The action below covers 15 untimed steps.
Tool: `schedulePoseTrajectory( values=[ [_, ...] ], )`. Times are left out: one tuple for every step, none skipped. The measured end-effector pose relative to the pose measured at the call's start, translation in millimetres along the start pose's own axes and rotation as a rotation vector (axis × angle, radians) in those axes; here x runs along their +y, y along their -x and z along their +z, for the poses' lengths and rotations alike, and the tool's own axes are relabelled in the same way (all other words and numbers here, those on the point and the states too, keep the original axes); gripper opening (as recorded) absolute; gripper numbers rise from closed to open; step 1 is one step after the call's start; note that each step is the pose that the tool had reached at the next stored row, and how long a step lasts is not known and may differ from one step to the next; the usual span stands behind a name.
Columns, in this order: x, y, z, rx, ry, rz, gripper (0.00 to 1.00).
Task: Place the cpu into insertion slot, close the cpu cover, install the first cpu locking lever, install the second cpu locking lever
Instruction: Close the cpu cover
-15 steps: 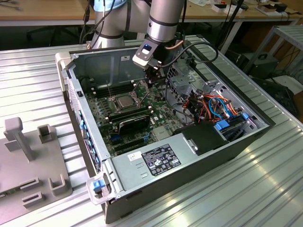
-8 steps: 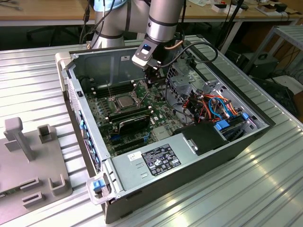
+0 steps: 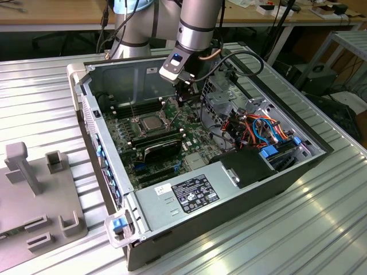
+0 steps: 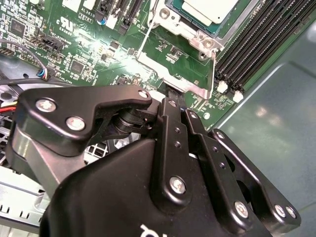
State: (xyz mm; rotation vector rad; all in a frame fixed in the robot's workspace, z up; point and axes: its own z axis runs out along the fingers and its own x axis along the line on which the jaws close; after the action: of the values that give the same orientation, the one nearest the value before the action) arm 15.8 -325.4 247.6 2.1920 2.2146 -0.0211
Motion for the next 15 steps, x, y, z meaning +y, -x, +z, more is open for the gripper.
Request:
schedulePoseTrajectory(
  values=[
    [-0.3, 0.0, 0.0, 0.0000, 0.0000, 0.000, 0.11],
    [-0.6, 0.0, 0.0, 0.0000, 0.0000, 0.000, 0.11],
    [-0.7, 0.0, 0.0, 0.0001, 0.0001, 0.000, 0.11],
    [-1.0, 0.0, 0.0, 0.0000, 0.0000, 0.000, 0.11],
    [-1.2, 0.0, 0.0, 0.0001, 0.0000, 0.000, 0.11],
    [-1.4, 0.0, 0.0, 0.0000, 0.0000, 0.000, 0.11],
    [-1.5, 0.0, 0.0, 0.0000, 0.0001, 0.000, 0.11],
    [-1.7, 0.0, 0.0, 0.0000, 0.0000, 0.000, 0.11],
    [-2.1, 0.0, 0.0, 0.0000, 0.0000, 0.000, 0.11],
    [-2.3, 0.0, 0.0, 0.0000, 0.0000, 0.000, 0.11],
    [-2.5, 0.0, 0.0, 0.0000, 0.0000, 0.000, 0.11],
    [-2.7, 0.0, 0.0, 0.0000, 0.0000, 0.000, 0.11],
    [-2.9, 0.0, 0.0, 0.0000, 0.0000, 0.000, 0.11],
    [-3.1, 0.0, 0.0, 0.0001, 0.0000, 0.000, 0.11],
    [-3.2, 0.0, 0.0, 0.0000, 0.0000, 0.000, 0.11]
  ],
)
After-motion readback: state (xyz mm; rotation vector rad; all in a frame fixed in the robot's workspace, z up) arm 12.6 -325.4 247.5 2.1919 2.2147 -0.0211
